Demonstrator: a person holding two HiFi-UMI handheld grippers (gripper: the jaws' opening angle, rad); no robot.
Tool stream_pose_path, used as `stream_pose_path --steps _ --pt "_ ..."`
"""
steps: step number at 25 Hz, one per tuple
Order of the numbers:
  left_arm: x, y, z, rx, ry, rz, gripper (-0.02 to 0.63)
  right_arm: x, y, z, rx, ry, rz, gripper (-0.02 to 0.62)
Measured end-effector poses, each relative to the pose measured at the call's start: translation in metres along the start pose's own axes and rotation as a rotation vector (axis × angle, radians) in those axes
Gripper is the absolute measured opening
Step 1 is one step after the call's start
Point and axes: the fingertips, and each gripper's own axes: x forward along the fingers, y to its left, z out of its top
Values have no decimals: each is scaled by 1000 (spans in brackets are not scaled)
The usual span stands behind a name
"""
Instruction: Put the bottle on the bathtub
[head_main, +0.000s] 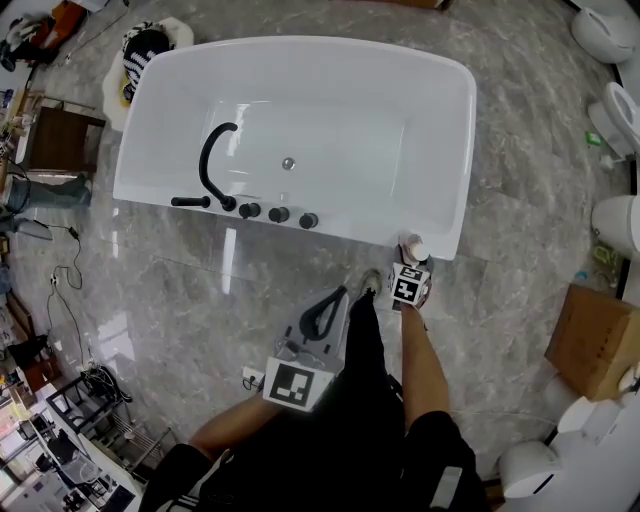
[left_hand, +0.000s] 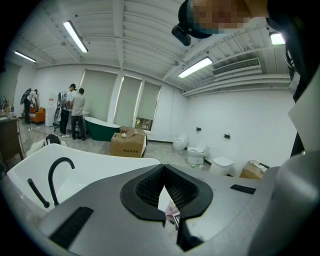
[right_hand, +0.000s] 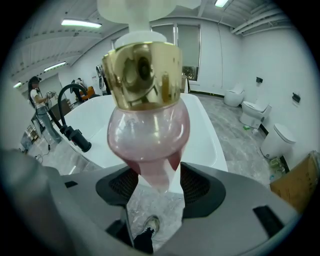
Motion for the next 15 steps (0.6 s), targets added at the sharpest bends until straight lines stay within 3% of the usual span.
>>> stream_pose_path --steps 7,15 --pt "-16 -1 7 12 -28 -13 17 -22 4 -13 10 25 -22 242" --pt "-61 -2 20 34 -81 -84 17 -86 25 -39 89 30 -46 135"
